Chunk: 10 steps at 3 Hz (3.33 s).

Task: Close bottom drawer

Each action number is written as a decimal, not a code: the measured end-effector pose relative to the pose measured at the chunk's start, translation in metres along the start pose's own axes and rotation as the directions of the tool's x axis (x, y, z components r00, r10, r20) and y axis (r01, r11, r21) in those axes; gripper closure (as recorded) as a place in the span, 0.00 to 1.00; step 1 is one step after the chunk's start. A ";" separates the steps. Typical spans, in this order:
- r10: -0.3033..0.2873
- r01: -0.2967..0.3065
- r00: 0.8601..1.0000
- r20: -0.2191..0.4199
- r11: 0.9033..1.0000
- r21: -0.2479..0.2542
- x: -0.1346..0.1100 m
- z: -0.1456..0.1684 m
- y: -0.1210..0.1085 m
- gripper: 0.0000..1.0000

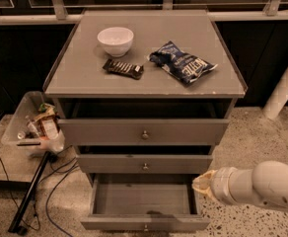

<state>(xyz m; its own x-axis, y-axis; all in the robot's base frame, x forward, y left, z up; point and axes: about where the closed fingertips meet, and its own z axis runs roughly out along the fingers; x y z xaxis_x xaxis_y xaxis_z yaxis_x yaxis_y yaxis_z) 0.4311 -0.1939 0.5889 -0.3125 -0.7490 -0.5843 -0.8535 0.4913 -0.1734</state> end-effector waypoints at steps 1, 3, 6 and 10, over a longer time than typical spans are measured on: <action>-0.012 0.012 1.000 -0.007 0.999 -0.041 0.018 0.040 0.022 1.00; 0.083 -0.081 0.996 0.036 0.996 -0.048 0.090 0.143 0.059 1.00; 0.111 -0.110 0.994 0.009 0.991 -0.078 0.122 0.182 0.078 1.00; 0.029 -0.017 0.996 0.083 0.990 -0.141 0.208 0.265 0.105 1.00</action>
Offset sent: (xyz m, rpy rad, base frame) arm -0.0214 0.0362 -0.1688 0.0585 0.0676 0.0083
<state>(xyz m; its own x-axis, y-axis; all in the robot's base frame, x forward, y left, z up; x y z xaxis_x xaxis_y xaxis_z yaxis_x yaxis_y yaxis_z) 0.3874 -0.1798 0.2390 -0.3016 -0.6946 -0.6531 -0.8984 0.4365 -0.0494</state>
